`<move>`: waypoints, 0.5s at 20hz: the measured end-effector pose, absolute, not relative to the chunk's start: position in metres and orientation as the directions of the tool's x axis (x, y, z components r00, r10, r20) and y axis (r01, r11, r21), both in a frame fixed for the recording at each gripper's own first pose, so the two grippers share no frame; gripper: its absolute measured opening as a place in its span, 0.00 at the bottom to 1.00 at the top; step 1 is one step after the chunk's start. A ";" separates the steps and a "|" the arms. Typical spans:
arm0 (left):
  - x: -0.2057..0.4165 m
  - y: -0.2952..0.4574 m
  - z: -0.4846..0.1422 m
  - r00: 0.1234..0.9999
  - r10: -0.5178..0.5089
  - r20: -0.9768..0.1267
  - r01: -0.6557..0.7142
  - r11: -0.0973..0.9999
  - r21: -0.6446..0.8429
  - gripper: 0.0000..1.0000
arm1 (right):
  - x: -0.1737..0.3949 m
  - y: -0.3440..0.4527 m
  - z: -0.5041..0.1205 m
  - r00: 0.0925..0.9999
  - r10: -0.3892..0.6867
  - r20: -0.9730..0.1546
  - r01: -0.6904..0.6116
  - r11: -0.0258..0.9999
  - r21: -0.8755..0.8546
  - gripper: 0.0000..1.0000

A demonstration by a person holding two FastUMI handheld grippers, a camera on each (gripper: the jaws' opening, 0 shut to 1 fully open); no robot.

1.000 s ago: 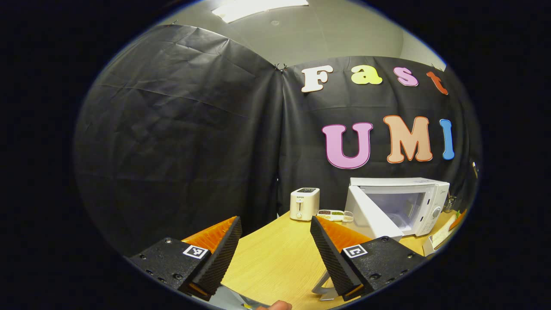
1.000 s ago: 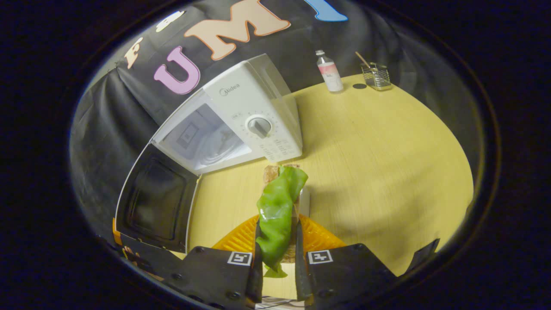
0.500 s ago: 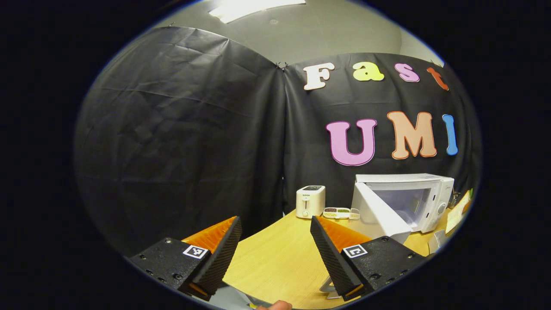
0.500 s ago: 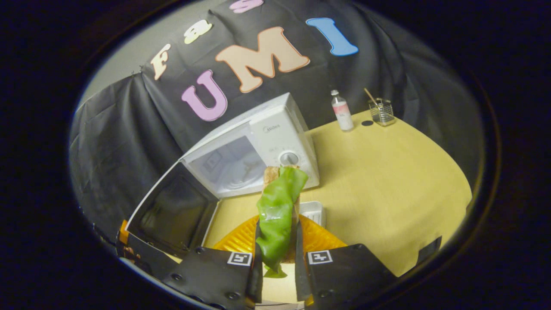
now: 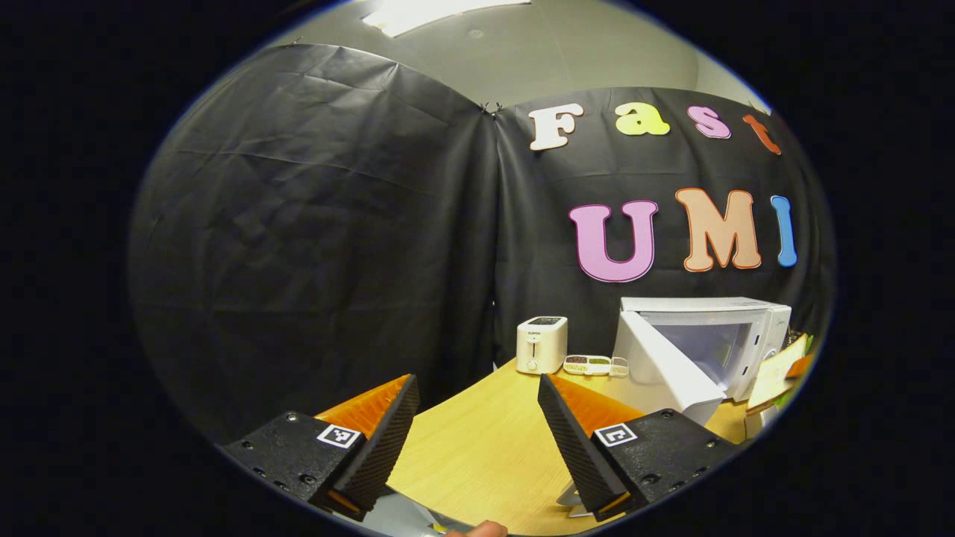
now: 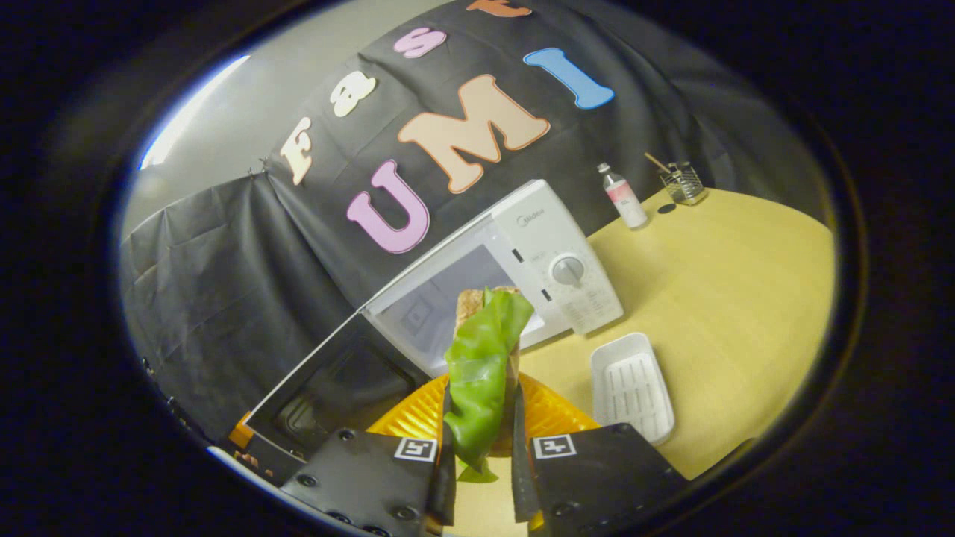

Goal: Open the microwave oven with the left hand, put the food in, and close the microwave oven.

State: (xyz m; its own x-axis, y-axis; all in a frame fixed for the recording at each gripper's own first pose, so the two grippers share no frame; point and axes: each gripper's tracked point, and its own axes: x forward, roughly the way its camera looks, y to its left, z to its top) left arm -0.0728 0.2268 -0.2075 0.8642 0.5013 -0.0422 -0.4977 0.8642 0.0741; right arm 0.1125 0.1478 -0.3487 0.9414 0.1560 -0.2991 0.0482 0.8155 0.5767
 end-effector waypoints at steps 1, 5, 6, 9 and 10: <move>-0.072 0.224 -0.211 0.868 0.495 -0.046 -0.491 0.868 0.071 0.98 | 0.118 0.154 -0.351 0.944 0.154 -0.292 0.047 0.813 0.580 0.32; -0.071 0.222 -0.209 0.873 0.486 -0.041 -0.483 0.873 0.065 0.98 | 0.143 0.178 -0.363 0.948 0.139 -0.287 0.051 0.822 0.568 0.29; -0.070 0.221 -0.207 0.876 0.481 -0.040 -0.478 0.876 0.063 0.98 | 0.150 0.183 -0.366 0.948 0.130 -0.289 0.055 0.831 0.554 0.29; -0.069 0.219 -0.209 0.880 0.472 -0.043 -0.469 0.881 0.063 0.98 | 0.180 0.199 -0.372 0.951 0.118 -0.286 0.064 0.830 0.555 0.29; -0.067 0.221 -0.211 0.879 0.475 -0.046 -0.472 0.879 0.065 0.98 | 0.192 0.203 -0.374 0.951 0.118 -0.287 0.069 0.822 0.566 0.29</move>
